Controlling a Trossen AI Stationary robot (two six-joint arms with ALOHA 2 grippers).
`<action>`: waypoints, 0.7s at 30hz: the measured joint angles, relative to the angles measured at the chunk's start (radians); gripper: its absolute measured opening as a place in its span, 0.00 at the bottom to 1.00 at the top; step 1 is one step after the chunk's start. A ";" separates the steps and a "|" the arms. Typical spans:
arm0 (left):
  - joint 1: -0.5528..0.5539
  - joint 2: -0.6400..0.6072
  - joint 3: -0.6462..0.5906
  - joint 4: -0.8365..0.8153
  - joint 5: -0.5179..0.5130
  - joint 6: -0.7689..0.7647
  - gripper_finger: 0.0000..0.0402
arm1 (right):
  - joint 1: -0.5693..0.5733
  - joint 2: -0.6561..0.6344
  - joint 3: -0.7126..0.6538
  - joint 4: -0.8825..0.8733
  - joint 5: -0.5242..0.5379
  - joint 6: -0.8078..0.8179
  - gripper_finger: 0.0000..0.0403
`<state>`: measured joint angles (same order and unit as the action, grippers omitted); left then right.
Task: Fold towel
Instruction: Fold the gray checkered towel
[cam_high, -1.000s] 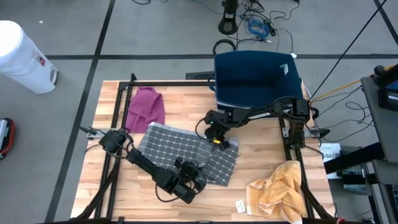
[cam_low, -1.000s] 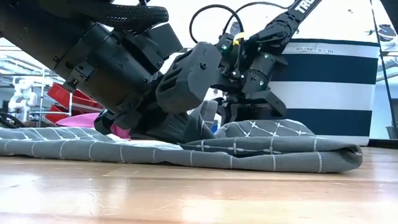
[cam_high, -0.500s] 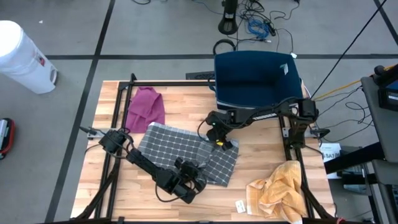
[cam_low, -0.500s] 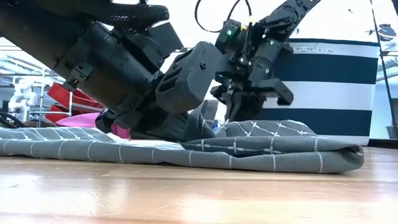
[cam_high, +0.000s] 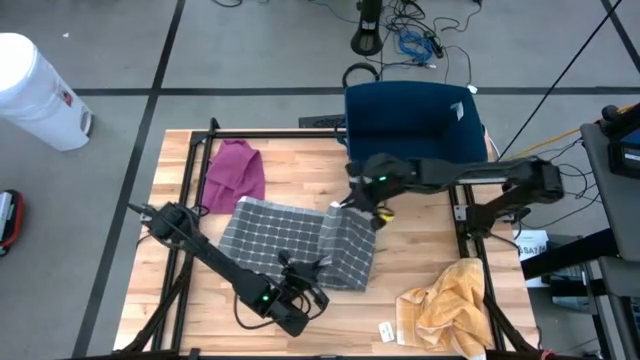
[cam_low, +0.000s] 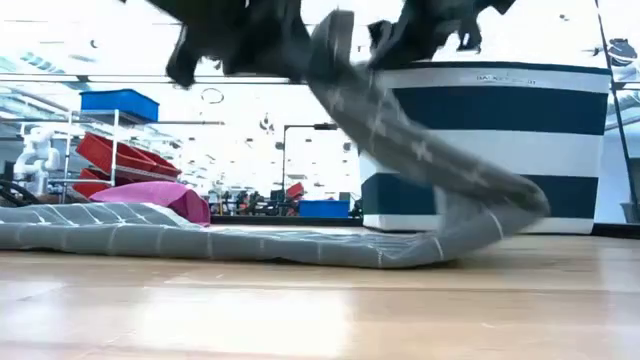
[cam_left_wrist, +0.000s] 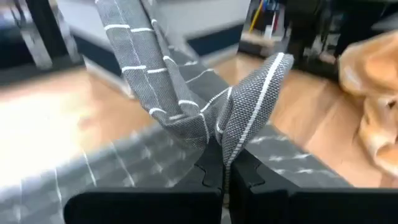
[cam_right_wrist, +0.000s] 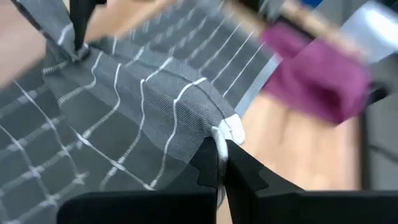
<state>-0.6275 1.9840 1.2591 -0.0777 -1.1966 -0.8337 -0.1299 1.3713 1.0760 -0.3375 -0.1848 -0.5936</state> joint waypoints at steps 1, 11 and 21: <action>-0.003 -0.016 0.005 0.022 -0.010 0.056 0.00 | 0.000 -0.036 0.000 0.001 0.000 0.004 0.00; -0.083 -0.189 0.067 0.079 -0.050 0.399 0.00 | -0.001 -0.292 0.001 0.065 0.003 0.034 0.00; -0.143 -0.252 0.127 0.075 -0.135 0.548 0.00 | 0.000 -0.277 0.040 0.122 -0.011 0.004 0.00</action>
<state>-0.7709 1.7321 1.3857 -0.0029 -1.3318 -0.2859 -0.1297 1.0943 1.1163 -0.2158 -0.1958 -0.5892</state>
